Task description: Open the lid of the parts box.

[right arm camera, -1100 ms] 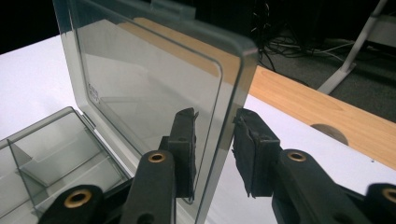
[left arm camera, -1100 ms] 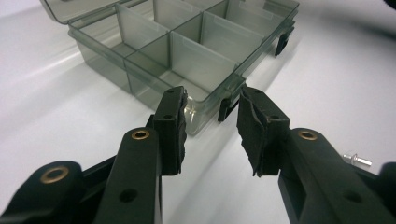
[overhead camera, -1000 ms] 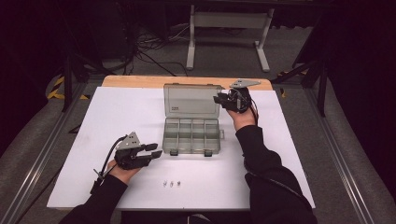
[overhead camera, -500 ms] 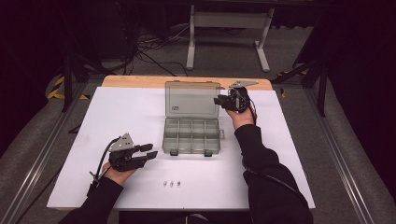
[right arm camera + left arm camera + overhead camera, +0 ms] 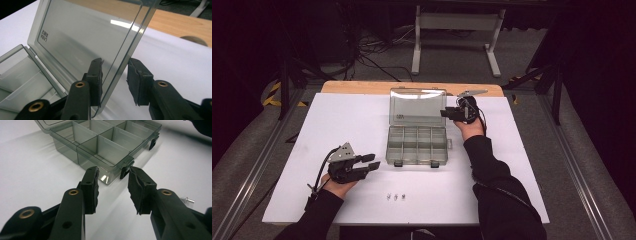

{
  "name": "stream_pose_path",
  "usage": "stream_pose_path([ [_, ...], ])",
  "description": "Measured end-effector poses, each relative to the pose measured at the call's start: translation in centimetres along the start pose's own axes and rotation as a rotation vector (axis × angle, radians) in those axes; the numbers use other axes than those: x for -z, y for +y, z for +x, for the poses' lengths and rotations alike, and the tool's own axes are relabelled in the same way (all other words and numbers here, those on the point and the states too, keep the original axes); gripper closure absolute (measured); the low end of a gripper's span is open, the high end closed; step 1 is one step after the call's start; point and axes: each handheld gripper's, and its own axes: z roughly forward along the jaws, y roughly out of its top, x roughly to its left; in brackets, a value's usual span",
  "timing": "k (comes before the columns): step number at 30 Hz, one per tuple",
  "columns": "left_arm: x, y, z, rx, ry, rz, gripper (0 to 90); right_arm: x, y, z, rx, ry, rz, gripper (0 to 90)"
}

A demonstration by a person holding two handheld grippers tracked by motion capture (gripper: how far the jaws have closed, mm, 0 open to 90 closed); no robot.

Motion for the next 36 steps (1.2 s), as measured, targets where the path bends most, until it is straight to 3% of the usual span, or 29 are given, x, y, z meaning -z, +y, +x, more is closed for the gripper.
stream_pose_path([
  [23, 0.1, 0.0, 0.2, 0.004, 0.006, -0.008, 59.8, -0.6, -0.8, -0.4, -0.03, 0.005, 0.057, 63.0],
  [31, 0.6, 0.1, 0.5, 0.008, 0.011, -0.019, 57.1, 0.1, -0.6, 0.1, -0.009, 0.002, 0.046, 61.3],
  [36, 1.1, 0.3, 0.8, 0.021, 0.012, -0.043, 47.7, 1.1, -0.2, 1.5, 0.049, 0.007, 0.04, 59.0],
])
